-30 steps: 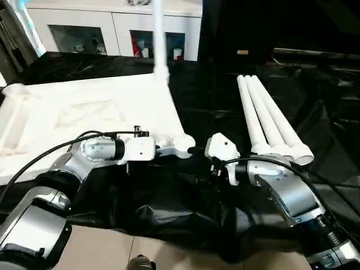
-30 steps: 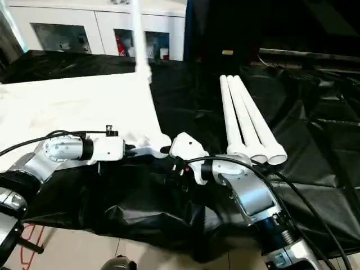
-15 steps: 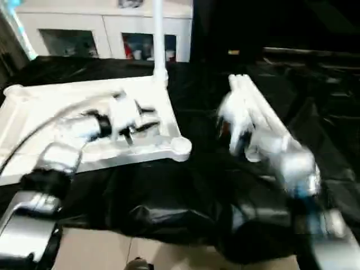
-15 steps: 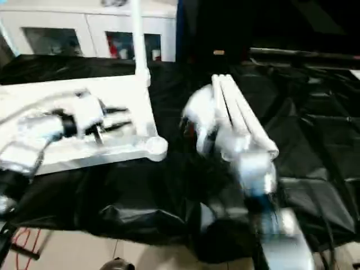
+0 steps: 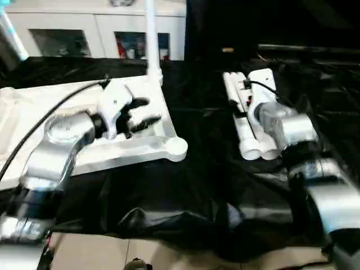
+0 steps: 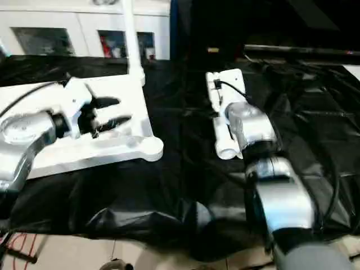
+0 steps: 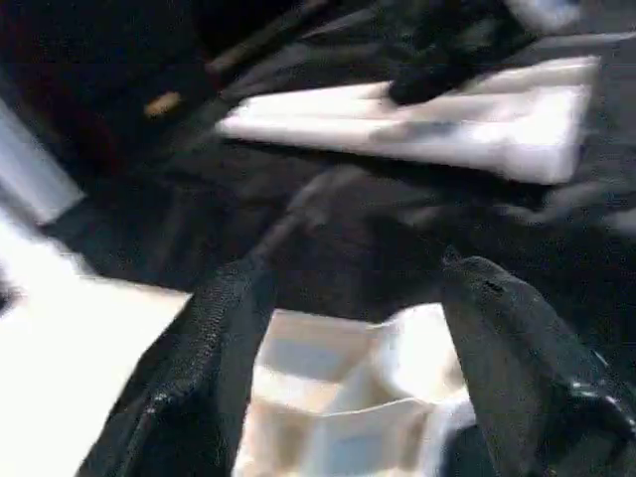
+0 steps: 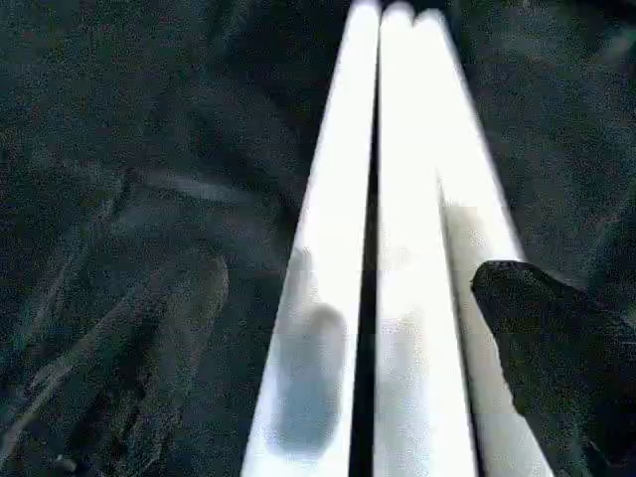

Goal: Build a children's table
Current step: Pick table leg

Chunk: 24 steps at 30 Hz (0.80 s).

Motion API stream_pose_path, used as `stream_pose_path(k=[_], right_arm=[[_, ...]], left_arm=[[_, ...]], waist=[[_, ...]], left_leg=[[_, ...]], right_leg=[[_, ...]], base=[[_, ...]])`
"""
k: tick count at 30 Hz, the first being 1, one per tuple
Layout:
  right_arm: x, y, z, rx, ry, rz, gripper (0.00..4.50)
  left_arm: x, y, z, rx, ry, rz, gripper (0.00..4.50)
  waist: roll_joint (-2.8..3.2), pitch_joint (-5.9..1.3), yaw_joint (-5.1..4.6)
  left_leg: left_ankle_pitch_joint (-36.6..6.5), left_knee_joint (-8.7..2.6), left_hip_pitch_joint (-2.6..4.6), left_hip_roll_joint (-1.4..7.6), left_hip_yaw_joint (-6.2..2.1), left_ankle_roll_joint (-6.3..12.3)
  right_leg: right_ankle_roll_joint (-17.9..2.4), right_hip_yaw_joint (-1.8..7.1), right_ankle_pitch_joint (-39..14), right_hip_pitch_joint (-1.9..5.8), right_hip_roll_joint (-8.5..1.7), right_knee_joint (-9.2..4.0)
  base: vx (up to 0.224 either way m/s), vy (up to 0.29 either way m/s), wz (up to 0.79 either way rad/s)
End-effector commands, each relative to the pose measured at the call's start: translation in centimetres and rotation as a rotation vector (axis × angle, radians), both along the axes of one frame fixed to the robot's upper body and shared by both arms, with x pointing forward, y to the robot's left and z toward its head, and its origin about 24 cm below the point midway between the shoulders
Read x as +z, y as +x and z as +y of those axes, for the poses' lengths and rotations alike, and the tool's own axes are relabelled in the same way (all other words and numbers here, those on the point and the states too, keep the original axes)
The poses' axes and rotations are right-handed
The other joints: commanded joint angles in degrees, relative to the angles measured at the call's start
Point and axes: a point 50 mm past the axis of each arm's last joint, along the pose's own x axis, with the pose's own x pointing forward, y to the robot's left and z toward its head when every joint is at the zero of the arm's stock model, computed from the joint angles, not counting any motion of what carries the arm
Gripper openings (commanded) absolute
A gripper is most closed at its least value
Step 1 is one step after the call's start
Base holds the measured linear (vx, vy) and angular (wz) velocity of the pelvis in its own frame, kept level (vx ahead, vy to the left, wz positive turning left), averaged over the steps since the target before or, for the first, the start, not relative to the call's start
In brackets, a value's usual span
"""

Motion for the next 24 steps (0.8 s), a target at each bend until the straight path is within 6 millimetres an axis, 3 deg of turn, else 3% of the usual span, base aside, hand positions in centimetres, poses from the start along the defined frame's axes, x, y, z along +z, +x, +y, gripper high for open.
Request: stream_pose_path(k=[1,3,4,6,8,11,12,15,20,21,23,24], right_arm=[[-0.2,0.0,0.3,0.015,0.022,0.034,4.50],[-0.2,0.1,0.6,0.030,0.046,0.032,4.50],[-0.4,0.1,0.7,0.037,0.047,0.034,4.50],[-0.6,0.0,0.7,0.028,0.023,0.050,4.50],[-0.9,0.0,0.8,0.018,0.028,0.079,4.50],[-1.1,-0.1,1.0,0.013,0.035,0.094,4.50],[-1.1,-0.1,1.1,0.015,0.042,0.093,4.50],[-1.4,-0.3,1.7,0.050,0.072,0.137,4.50],[-1.6,-0.4,2.1,0.054,0.125,0.180,4.50],[-1.5,-0.5,2.0,0.044,0.148,0.204,4.23],[-1.4,-0.5,1.9,0.039,0.149,0.209,4.16],[-1.4,-0.5,1.9,0.032,0.154,0.216,4.11]], left_arm=[[0.8,-0.8,-0.6,-0.066,0.002,0.010,3.31],[0.9,-1.4,-0.9,-0.091,0.012,0.018,3.31],[1.0,-1.5,-1.0,-0.089,0.025,0.003,3.31],[1.0,-1.6,-1.0,-0.081,0.027,0.002,3.31],[1.0,-2.0,-1.0,-0.087,0.025,0.036,3.31],[1.1,-2.4,-1.1,-0.093,0.023,0.054,3.31],[1.1,-2.5,-1.1,-0.099,0.029,0.060,3.31],[1.3,-2.6,-1.2,-0.120,0.044,0.069,3.31],[1.7,-2.9,-1.4,-0.167,0.055,0.073,3.31],[2.1,-3.2,-1.7,-0.213,0.077,0.085,3.40],[2.3,-3.3,-1.7,-0.227,0.087,0.089,3.40],[2.4,-3.2,-1.7,-0.231,0.096,0.089,3.40]], waist=[[0.57,-3.09,-0.09],[0.61,-2.76,-0.38],[0.67,-2.10,-0.47],[0.63,-2.14,-0.53],[1.05,-1.58,-0.60],[1.14,-1.63,-0.67],[1.42,-1.22,-0.73],[1.31,-0.65,-0.76],[1.77,0.01,-0.67],[1.86,0.25,-0.62],[1.81,0.41,-0.62],[3.21,0.69,-0.37]], left_leg=[[-11.6,-3.83,0.76,1.02,0.08,-2.05],[-11.3,-3.82,0.71,1.11,0.08,-1.72],[-11.1,-3.83,0.58,1.10,0.13,-1.11],[-8.7,-3.67,0.44,1.05,0.17,-0.53],[-7.6,-3.68,0.32,1.05,0.17,-0.17],[-3.7,-3.38,0.08,0.96,0.22,1.67],[-4.2,-3.44,0.05,1.02,0.25,1.95],[-7.8,-3.71,0.22,1.29,0.35,1.40],[-7.6,-3.87,0.28,1.36,0.43,1.05],[-8.6,-3.98,0.39,1.40,0.49,0.81],[-8.9,-4.05,0.35,1.45,0.52,0.40],[-8.9,-3.97,0.34,1.45,0.33,-0.11]], right_leg=[[-12.6,2.87,-4.4,2.83,-3.74,-4.06],[-13.5,2.86,-3.4,2.74,-3.73,-3.89],[-13.9,2.93,-3.3,2.59,-3.72,-4.06],[-14.6,2.93,-1.3,2.97,-3.67,-3.72],[-15.1,2.94,0.6,2.66,-3.62,-3.60],[-16.4,2.83,6.1,2.69,-3.37,-3.11],[-16.8,2.78,6.0,2.47,-3.39,-3.17],[-17.0,2.86,1.3,2.50,-3.69,-3.55],[-17.2,2.96,0.8,2.38,-3.73,-3.60],[-17.1,2.99,-0.4,2.25,-3.79,-3.78],[-17.2,3.03,-1.4,2.25,-3.84,-3.78],[-17.2,3.00,-1.5,2.10,-4.02,-3.58]], base=[[0.000,0.000,0.00],[0.000,0.000,0.00],[0.000,0.000,0.00],[0.000,0.000,0.00],[0.000,0.000,0.00],[0.000,0.000,0.00],[0.000,0.000,0.00],[0.000,0.000,0.00],[0.000,0.000,0.00],[0.000,0.000,0.00],[0.000,0.000,0.00],[0.000,0.000,0.00]])
